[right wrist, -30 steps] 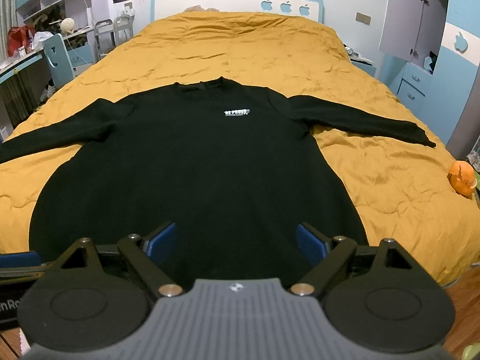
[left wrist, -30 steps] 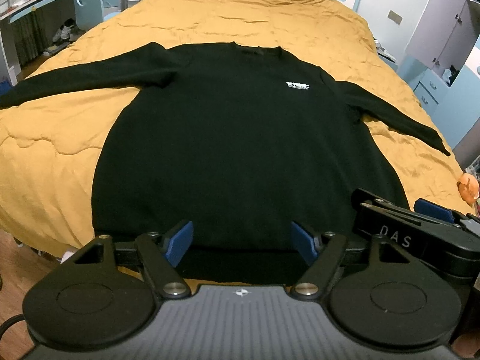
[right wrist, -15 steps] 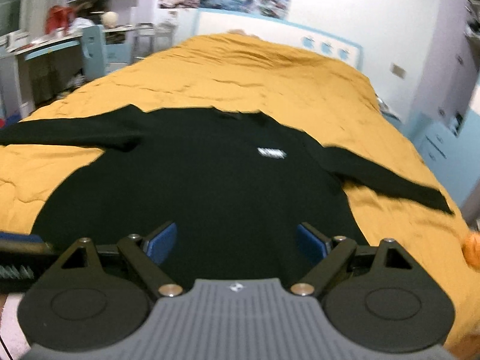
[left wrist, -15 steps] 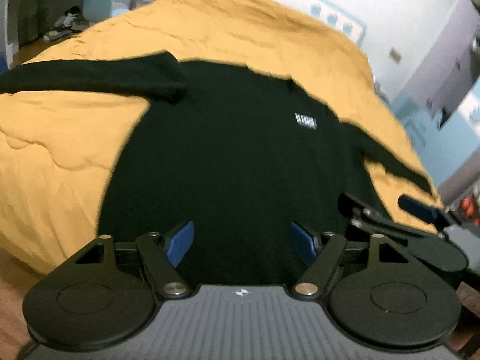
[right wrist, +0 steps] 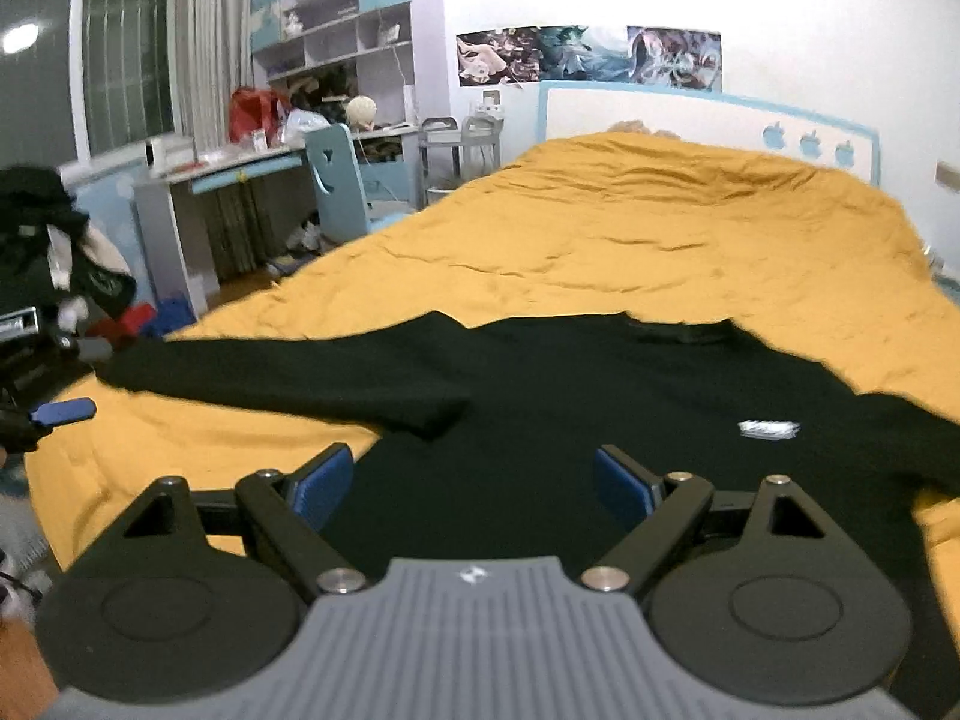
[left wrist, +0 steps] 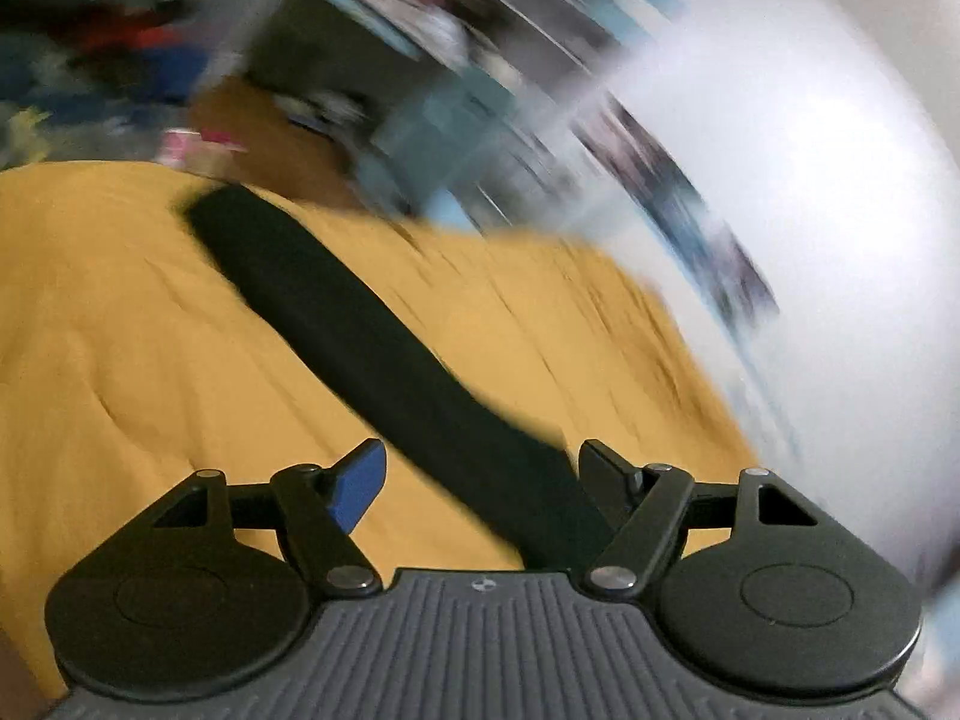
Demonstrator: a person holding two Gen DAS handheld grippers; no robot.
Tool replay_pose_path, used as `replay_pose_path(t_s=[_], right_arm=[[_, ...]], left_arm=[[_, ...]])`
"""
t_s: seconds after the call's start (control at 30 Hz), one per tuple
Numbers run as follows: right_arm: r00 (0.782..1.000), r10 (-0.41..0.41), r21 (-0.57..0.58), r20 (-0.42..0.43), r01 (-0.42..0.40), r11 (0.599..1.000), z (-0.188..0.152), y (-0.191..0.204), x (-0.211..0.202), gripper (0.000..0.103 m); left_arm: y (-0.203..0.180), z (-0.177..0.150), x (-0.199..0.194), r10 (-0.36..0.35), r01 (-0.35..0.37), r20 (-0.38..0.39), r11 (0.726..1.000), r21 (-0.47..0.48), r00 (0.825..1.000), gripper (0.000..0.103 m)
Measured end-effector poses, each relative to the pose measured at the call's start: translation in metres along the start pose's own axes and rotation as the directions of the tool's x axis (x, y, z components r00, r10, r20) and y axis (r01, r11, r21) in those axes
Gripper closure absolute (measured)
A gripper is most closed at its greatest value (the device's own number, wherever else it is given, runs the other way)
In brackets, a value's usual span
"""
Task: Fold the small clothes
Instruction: 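Grasp the sleeve cuff with the left tool and lift it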
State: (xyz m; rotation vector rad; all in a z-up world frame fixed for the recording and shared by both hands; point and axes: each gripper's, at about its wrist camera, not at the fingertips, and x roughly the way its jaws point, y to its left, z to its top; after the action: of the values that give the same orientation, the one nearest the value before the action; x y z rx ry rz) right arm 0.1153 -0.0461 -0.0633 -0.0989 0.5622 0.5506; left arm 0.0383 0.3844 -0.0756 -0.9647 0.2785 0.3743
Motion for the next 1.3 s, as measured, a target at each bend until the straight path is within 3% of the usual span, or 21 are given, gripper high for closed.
replay_pose_path(t_s=[0.13,0.27,0.37,0.53,0.63,0.67,0.7,0.73,0.77,0.83,0.93,1.1,1.2,1.3], right_arm=[[0.998,0.039,0.075,-0.047,-0.035,0.997,-0.007,-0.003,0.033,0.02],[0.993,0.023,0.056,-0.115,-0.017,0.998,-0.014,0.005,0.067,0.02],[0.989,0.007,0.019,-0.146,-0.004,1.0,-0.02,0.013,0.084,0.02],[0.983,0.033,0.021,-0.178,-0.03,0.999,-0.029,0.022,0.099,0.02],[0.979,0.036,0.028,-0.201,-0.031,0.999,-0.032,0.025,0.104,0.02],[0.978,0.035,0.031,-0.206,-0.029,0.999,-0.033,0.026,0.105,0.02],[0.977,0.033,0.032,-0.209,-0.027,0.999,-0.033,0.026,0.106,0.02],[0.977,0.031,0.033,-0.212,-0.025,0.999,-0.033,0.025,0.107,0.02],[0.976,0.027,0.034,-0.214,-0.021,0.999,-0.033,0.025,0.107,0.02],[0.976,0.019,0.031,-0.217,-0.013,0.999,-0.032,0.021,0.104,0.02],[0.979,0.002,0.027,-0.206,0.003,1.0,-0.03,0.013,0.096,0.02],[0.982,-0.012,0.069,-0.188,0.026,0.997,-0.03,-0.014,0.075,0.02],[0.984,-0.02,0.106,-0.176,0.039,0.994,-0.034,-0.036,0.06,0.02],[0.986,-0.035,0.15,-0.161,0.059,0.987,-0.038,-0.061,0.042,0.02]], left_arm=[[0.058,0.043,0.031,0.101,-0.072,0.16,0.981,-0.177,0.982,0.019],[0.097,0.062,0.067,0.161,-0.115,0.142,0.952,-0.285,0.977,0.021],[0.103,0.07,0.076,0.169,-0.113,0.187,0.954,-0.276,0.968,0.023],[0.107,0.082,0.097,0.153,-0.103,0.185,0.961,-0.257,0.971,0.032],[0.115,0.085,0.106,0.125,-0.078,0.155,0.957,-0.278,0.98,0.044],[0.118,0.086,0.107,0.121,-0.072,0.151,0.953,-0.293,0.981,0.058],[0.121,0.083,0.107,0.123,-0.074,0.149,0.95,-0.302,0.981,0.079],[0.125,0.083,0.108,0.115,-0.066,0.143,0.948,-0.311,0.983,0.087],[0.127,0.083,0.107,0.114,-0.064,0.141,0.946,-0.318,0.983,0.094],[0.124,0.084,0.104,0.116,-0.067,0.142,0.947,-0.314,0.983,0.094],[0.102,0.093,0.1,0.088,-0.045,0.153,0.964,-0.261,0.984,0.095],[0.008,0.104,0.092,-0.08,0.102,0.169,0.987,-0.123,0.982,0.095],[-0.069,0.094,0.093,-0.224,0.23,0.146,0.973,-0.031,0.964,0.095],[-0.151,0.065,0.102,-0.362,0.359,0.074,0.932,0.053,0.929,0.095]])
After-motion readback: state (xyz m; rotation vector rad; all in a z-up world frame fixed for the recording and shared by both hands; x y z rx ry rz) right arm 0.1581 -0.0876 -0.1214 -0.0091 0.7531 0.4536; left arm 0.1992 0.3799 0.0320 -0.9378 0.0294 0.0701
